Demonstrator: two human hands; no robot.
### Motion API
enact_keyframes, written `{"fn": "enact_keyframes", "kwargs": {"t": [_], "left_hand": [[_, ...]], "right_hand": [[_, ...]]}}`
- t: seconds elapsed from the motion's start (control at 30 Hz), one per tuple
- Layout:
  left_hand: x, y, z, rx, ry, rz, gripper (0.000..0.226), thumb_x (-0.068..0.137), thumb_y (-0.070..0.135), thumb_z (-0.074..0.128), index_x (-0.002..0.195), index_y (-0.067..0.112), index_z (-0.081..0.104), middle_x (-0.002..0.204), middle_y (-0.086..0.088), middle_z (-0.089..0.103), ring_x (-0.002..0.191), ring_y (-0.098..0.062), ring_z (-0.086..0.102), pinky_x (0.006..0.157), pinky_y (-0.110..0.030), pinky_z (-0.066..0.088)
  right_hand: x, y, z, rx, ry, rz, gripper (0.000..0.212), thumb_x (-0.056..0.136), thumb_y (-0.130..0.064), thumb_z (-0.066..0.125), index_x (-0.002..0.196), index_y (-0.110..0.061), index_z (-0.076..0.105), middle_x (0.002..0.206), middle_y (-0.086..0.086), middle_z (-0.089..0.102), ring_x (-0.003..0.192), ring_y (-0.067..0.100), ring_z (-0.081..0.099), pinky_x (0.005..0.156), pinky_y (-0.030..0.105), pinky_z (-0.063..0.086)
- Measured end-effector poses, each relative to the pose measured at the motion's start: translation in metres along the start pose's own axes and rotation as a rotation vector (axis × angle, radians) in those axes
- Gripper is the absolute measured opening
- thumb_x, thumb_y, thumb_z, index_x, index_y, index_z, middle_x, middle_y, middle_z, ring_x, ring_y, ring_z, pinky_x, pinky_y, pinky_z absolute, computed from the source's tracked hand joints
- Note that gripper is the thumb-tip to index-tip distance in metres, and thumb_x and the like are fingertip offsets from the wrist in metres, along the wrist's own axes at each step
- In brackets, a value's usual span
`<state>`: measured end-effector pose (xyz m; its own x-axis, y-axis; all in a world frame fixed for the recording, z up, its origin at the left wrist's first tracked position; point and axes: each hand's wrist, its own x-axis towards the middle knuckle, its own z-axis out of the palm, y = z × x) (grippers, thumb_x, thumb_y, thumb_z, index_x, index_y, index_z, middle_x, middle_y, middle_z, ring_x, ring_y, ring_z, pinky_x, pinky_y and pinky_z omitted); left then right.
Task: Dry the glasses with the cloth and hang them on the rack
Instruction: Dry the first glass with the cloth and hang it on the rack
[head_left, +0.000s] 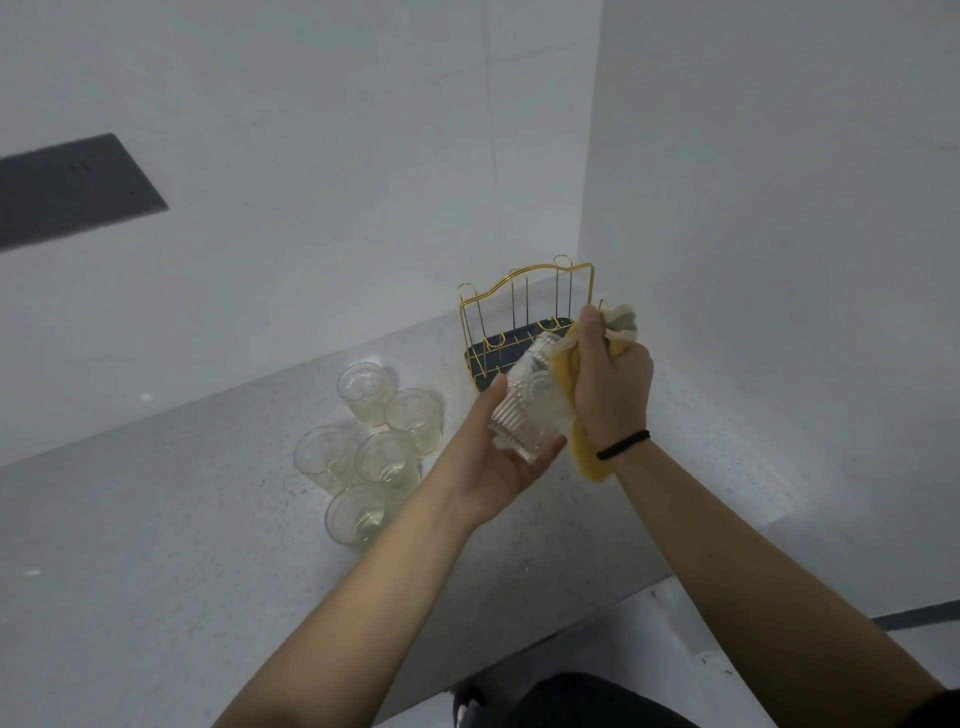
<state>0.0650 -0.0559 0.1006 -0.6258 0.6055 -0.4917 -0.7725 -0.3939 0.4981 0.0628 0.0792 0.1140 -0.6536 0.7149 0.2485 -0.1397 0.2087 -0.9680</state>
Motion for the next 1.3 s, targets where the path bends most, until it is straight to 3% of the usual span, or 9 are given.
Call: {"fn": "enact_keyframes", "kwargs": {"t": [0.1, 0.27, 0.47, 0.53, 0.7, 0.87, 0.93, 1.13, 1.3], "left_hand": [[-0.001, 0.000, -0.003, 0.168, 0.028, 0.034, 0.066, 0.075, 0.052, 0.068, 0.125, 0.013, 0.055, 0.108, -0.015, 0.069, 0.085, -0.027, 0.070, 0.068, -0.034, 0.061], [0.005, 0.001, -0.021, 0.915, 0.180, 0.644, 0.068, 0.076, 0.029, 0.080, 0.128, 0.029, 0.037, 0.122, -0.007, 0.055, 0.096, -0.019, 0.067, 0.076, -0.032, 0.059], [0.000, 0.032, -0.023, 0.049, -0.051, -0.094, 0.064, 0.083, 0.051, 0.067, 0.128, 0.007, 0.056, 0.114, -0.020, 0.066, 0.085, -0.030, 0.071, 0.063, -0.034, 0.060], [0.004, 0.033, -0.025, 0.196, -0.067, -0.040, 0.062, 0.079, 0.055, 0.068, 0.125, 0.016, 0.055, 0.119, -0.018, 0.064, 0.093, -0.030, 0.071, 0.067, -0.035, 0.060], [0.022, 0.036, -0.031, 0.831, -0.012, 0.601, 0.065, 0.070, 0.030, 0.084, 0.114, 0.040, 0.037, 0.118, -0.003, 0.058, 0.094, -0.011, 0.069, 0.071, -0.023, 0.057], [0.032, 0.059, -0.027, 0.166, -0.208, -0.028, 0.052, 0.077, 0.043, 0.075, 0.118, 0.014, 0.063, 0.112, -0.013, 0.070, 0.093, -0.026, 0.072, 0.070, -0.032, 0.060], [0.037, 0.057, -0.024, 0.182, -0.193, -0.150, 0.061, 0.078, 0.054, 0.065, 0.121, 0.012, 0.061, 0.109, -0.017, 0.070, 0.088, -0.028, 0.072, 0.067, -0.033, 0.060], [0.074, 0.045, -0.018, 0.731, 0.005, 0.470, 0.060, 0.072, 0.026, 0.081, 0.116, 0.036, 0.042, 0.116, -0.003, 0.059, 0.094, -0.009, 0.070, 0.071, -0.026, 0.058], [0.102, 0.070, 0.000, 0.114, -0.029, 0.092, 0.045, 0.070, 0.027, 0.080, 0.113, 0.015, 0.069, 0.127, -0.015, 0.062, 0.104, -0.030, 0.068, 0.072, -0.035, 0.059]], "right_hand": [[0.002, 0.000, 0.006, -0.042, 0.001, 0.029, 0.045, 0.092, -0.034, 0.049, 0.049, -0.022, 0.044, 0.043, -0.007, 0.042, 0.038, 0.001, 0.043, 0.043, 0.017, 0.037], [0.005, -0.003, 0.023, -0.110, 0.020, 0.142, 0.046, 0.093, -0.037, 0.044, 0.051, -0.019, 0.042, 0.045, -0.007, 0.041, 0.040, 0.003, 0.041, 0.047, 0.020, 0.035], [-0.002, -0.006, 0.033, -0.064, 0.030, -0.024, 0.046, 0.091, -0.031, 0.052, 0.047, -0.024, 0.042, 0.041, -0.010, 0.041, 0.036, 0.000, 0.043, 0.040, 0.011, 0.033], [0.003, -0.009, 0.037, -0.091, 0.061, 0.007, 0.049, 0.091, -0.031, 0.052, 0.045, -0.024, 0.040, 0.039, -0.010, 0.037, 0.034, 0.002, 0.039, 0.040, 0.017, 0.031], [0.016, -0.011, 0.046, -0.152, 0.124, 0.152, 0.052, 0.091, -0.037, 0.047, 0.043, -0.022, 0.035, 0.041, -0.007, 0.035, 0.040, 0.009, 0.035, 0.046, 0.025, 0.030], [0.019, -0.004, 0.045, -0.130, 0.121, 0.009, 0.049, 0.092, -0.034, 0.049, 0.046, -0.025, 0.033, 0.041, -0.007, 0.034, 0.038, 0.005, 0.033, 0.045, 0.028, 0.030], [0.025, 0.001, 0.045, -0.132, 0.119, 0.012, 0.050, 0.090, -0.034, 0.051, 0.045, -0.025, 0.033, 0.040, -0.008, 0.033, 0.035, 0.005, 0.032, 0.041, 0.025, 0.027], [0.064, 0.019, 0.051, -0.177, 0.153, 0.171, 0.052, 0.092, -0.037, 0.048, 0.044, -0.021, 0.033, 0.039, -0.009, 0.033, 0.039, 0.006, 0.033, 0.046, 0.026, 0.029], [0.097, 0.034, 0.054, -0.139, 0.045, -0.048, 0.049, 0.090, -0.035, 0.051, 0.046, -0.026, 0.034, 0.033, -0.009, 0.038, 0.035, 0.005, 0.039, 0.039, 0.022, 0.029]]}}
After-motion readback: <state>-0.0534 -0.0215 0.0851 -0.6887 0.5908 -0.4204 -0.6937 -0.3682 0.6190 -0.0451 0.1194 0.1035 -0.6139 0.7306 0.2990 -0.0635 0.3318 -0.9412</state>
